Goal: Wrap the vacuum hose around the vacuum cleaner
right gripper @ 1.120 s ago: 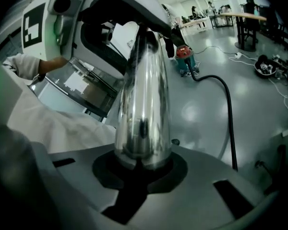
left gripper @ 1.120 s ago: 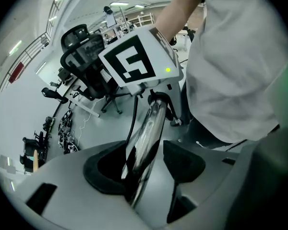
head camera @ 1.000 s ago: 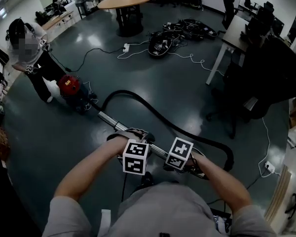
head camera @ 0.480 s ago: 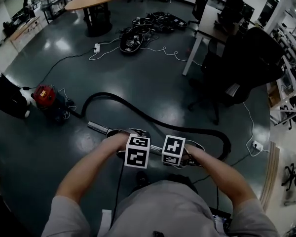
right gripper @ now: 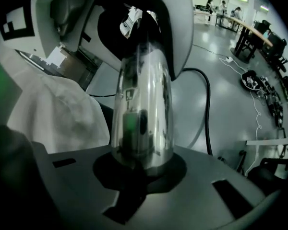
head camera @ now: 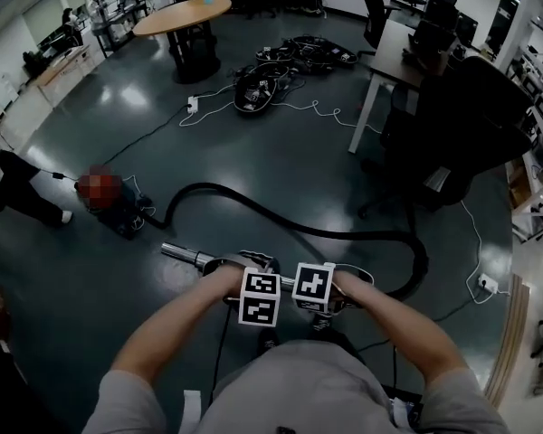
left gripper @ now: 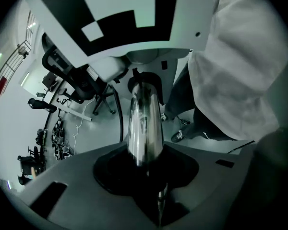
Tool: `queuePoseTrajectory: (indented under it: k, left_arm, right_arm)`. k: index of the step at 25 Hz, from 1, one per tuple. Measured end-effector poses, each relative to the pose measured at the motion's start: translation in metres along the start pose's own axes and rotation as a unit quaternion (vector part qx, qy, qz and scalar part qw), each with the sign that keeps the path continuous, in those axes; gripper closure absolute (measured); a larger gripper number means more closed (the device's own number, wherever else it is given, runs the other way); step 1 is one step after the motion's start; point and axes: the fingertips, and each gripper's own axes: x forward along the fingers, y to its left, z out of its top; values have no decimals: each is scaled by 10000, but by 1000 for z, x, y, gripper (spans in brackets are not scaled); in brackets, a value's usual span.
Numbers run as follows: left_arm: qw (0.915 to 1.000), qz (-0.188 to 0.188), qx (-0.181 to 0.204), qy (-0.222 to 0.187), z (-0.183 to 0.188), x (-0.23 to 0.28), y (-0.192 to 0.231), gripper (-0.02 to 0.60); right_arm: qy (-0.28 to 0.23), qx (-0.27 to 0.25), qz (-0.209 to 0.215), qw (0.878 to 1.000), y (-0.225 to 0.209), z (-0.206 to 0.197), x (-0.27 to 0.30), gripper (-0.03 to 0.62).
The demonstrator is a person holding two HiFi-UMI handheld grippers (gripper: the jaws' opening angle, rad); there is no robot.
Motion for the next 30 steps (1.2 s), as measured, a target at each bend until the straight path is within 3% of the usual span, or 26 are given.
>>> queuePoseTrajectory:
  k: [3, 6, 9, 13, 17, 20, 23, 26, 28, 30]
  left_arm:
    - [9995, 40, -296, 34, 5, 4, 8, 448]
    - [9983, 13, -553, 167, 9, 10, 20, 447]
    - [9967, -62, -781, 230, 16, 16, 32, 446]
    - [9896, -139, -1434, -34, 33, 17, 49, 445]
    - [9802, 92, -1972, -160, 38, 17, 74, 445]
    - [9740, 277, -2246, -132, 30, 15, 81, 445]
    - [9618, 391, -2694, -285, 26, 11, 81, 443]
    - [9463, 522, -3147, -519, 21, 7, 82, 443]
    - [9366, 622, -3382, -671, 15, 4, 83, 443]
    - [9271, 704, -3588, -828, 6, -1, 85, 442]
  right_arm:
    - [-103, -424, -27, 9990, -12, -4, -3, 551]
    - [-280, -1158, -436, 9919, -33, -10, -13, 548]
    - [-581, -1568, -866, 9821, -61, -25, -27, 393]
    - [-1297, -1434, -1295, 9725, -87, -42, -70, 359]
    - [-1997, -1297, -2107, 9481, -116, -71, -134, 359]
    - [-3089, -894, -2498, 9133, -123, -86, -200, 359]
    - [-4279, -274, -1972, 8816, -119, -98, -242, 359]
    - [-5007, 214, -1339, 8549, -124, -103, -253, 359]
    - [-5170, 486, -1061, 8480, -129, -99, -246, 360]
    - [-5126, 597, -832, 8525, -129, -88, -232, 360]
